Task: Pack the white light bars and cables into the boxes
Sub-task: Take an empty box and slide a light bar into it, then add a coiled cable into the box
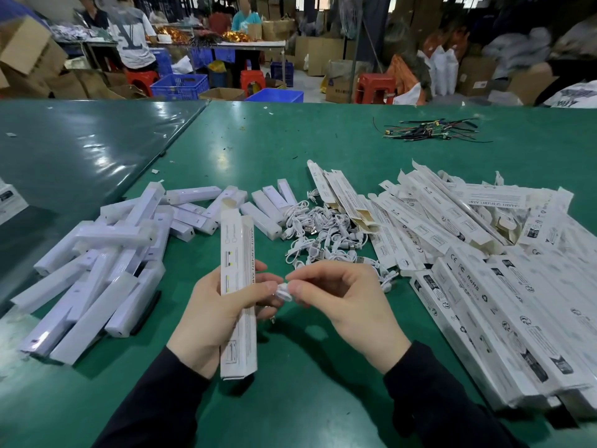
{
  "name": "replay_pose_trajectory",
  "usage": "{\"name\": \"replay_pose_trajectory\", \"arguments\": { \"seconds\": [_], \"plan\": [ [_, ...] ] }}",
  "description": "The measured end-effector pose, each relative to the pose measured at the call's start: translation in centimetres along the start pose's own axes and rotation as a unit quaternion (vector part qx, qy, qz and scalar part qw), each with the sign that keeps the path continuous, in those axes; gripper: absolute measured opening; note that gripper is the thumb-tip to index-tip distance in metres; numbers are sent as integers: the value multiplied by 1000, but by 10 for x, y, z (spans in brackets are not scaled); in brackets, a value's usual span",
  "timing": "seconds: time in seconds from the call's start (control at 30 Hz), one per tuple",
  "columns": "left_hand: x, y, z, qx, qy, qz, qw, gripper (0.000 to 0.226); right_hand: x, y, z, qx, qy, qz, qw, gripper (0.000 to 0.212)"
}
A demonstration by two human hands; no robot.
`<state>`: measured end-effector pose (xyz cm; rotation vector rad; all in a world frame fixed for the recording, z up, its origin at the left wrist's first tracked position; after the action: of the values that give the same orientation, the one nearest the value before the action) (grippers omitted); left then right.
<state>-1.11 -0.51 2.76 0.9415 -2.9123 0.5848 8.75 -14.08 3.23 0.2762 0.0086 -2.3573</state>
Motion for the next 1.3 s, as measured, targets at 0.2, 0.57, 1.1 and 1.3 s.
{"name": "replay_pose_trajectory", "arguments": {
  "seconds": [0.2, 0.57, 1.1, 1.3],
  "plan": [
    [5, -8, 1, -38, -12, 20, 999, 51, -2, 3, -3, -177, -186, -19, 966, 5],
    [11, -11, -5, -27, -27, 76, 996, 37, 2, 2, 3, -274, -305, 191, 892, 35],
    [7, -10, 1, -81, -69, 35, 994, 38, -5, 8, -3, -179, -217, 0, 960, 25],
    [12, -11, 12, -102, 120, 173, 972, 36, -11, 33, 12, -144, -65, -61, 986, 19]
  ]
}}
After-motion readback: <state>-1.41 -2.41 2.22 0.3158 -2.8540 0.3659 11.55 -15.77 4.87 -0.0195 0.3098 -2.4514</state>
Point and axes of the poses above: each hand's wrist, its own x-axis away from the middle knuckle, its own y-axis out of the back of the hand, z = x × y, the point moved 2 cm from there along -x, towards the middle knuckle, and after that the axes turned 3 degrees about x, right-handed, at the moved point
